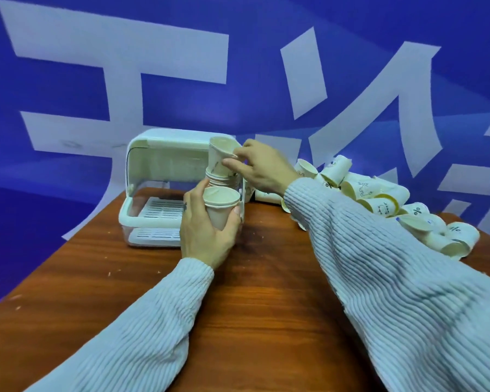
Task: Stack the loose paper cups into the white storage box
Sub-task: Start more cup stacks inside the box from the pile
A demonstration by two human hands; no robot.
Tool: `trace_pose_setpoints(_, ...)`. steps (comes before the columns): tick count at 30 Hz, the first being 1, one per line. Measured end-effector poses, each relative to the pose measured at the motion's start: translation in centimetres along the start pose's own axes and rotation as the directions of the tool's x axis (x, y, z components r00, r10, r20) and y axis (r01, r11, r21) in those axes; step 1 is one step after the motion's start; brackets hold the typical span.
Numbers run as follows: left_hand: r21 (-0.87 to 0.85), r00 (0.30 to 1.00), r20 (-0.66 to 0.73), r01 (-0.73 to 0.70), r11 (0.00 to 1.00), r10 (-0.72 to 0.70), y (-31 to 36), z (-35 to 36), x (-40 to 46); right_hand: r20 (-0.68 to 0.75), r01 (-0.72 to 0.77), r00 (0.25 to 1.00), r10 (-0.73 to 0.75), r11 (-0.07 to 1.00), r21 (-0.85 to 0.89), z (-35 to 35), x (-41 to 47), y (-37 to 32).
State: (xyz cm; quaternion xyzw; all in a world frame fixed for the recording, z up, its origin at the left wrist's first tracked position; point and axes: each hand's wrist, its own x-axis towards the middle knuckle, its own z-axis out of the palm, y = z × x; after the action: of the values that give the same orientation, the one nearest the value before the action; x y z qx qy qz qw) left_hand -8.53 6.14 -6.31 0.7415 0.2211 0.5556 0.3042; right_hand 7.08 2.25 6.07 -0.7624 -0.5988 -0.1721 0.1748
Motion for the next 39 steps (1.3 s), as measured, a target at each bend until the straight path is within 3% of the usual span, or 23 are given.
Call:
trace_pose_setpoints(3,0.012,1.000,-0.015,0.006,1.000,-0.006,0.0,0.0,0.1,0.202,0.036,0.979,-0.017,0.995,-0.093,0.4,0.8,-0.4)
trace_pose_setpoints(6,0.017,0.999,-0.043,0.021,1.000,-0.020,0.0,-0.1,0.3,0.282,0.016,0.959,0.022,0.991,-0.134,2.0,1.3,0.0)
trace_pose_setpoints(10,0.039,0.997,-0.055,0.052,0.998,-0.049,-0.3,-0.2,0.4,0.342,-0.061,0.938,0.050,0.998,0.022,4.4,1.3,0.6)
trace_pose_setpoints(14,0.032,0.994,-0.072,0.084,0.996,-0.081,-0.6,-0.2,0.6,0.155,-0.066,0.987,0.034,0.975,0.210,5.2,0.6,0.7)
trace_pose_setpoints(18,0.034,0.995,-0.054,0.081,0.996,-0.079,-0.7,-0.2,0.6,0.096,-0.171,0.985,0.147,0.917,0.359,5.1,-0.9,0.8)
trace_pose_setpoints(20,0.024,0.996,-0.051,0.073,0.997,-0.072,-0.9,-0.1,0.6,-0.092,-0.145,0.973,0.210,0.874,0.465,5.0,-2.2,0.5)
trace_pose_setpoints(22,0.027,0.998,-0.034,0.059,0.998,-0.058,-0.8,0.0,0.7,-0.245,-0.017,0.952,0.181,0.834,0.551,4.5,-4.2,-0.2)
trace_pose_setpoints(24,0.051,1.000,-0.006,0.013,0.999,-0.013,-0.5,0.2,0.7,-0.210,0.086,0.976,0.055,0.789,0.608,4.1,-6.5,-0.6)
trace_pose_setpoints(28,0.074,0.990,0.071,-0.130,0.989,0.125,-0.3,1.1,-0.2,0.000,-0.004,1.000,0.006,0.809,0.587,4.8,-9.9,0.0)
trace_pose_setpoints(30,0.072,0.965,0.145,-0.230,0.970,0.218,-0.1,1.6,-0.6,-0.067,-0.009,0.996,0.065,0.781,0.625,4.8,-10.9,0.8)
trace_pose_setpoints(33,0.170,0.933,0.147,-0.351,0.921,0.329,-0.1,1.7,-0.1,-0.221,-0.070,0.908,0.357,0.647,0.759,3.9,-12.5,3.7)
trace_pose_setpoints(34,0.201,0.942,0.105,-0.334,0.921,0.319,-0.2,1.6,0.3,-0.238,-0.114,0.870,0.432,0.646,0.754,3.8,-13.2,5.1)
trace_pose_setpoints(35,0.227,0.959,0.059,-0.284,0.932,0.277,-0.3,1.5,0.8,-0.252,-0.183,0.855,0.454,0.718,0.672,4.2,-14.1,6.4)
trace_pose_setpoints(37,0.269,0.990,0.023,-0.139,0.953,0.138,-0.5,1.4,2.0,-0.172,-0.334,0.889,0.425,0.858,0.391,6.0,-15.9,8.9)
trace_pose_setpoints(39,0.305,0.998,0.063,-0.037,0.952,0.019,-0.7,1.4,3.2,-0.105,-0.372,0.910,0.401,0.903,0.216,7.9,-17.0,10.4)
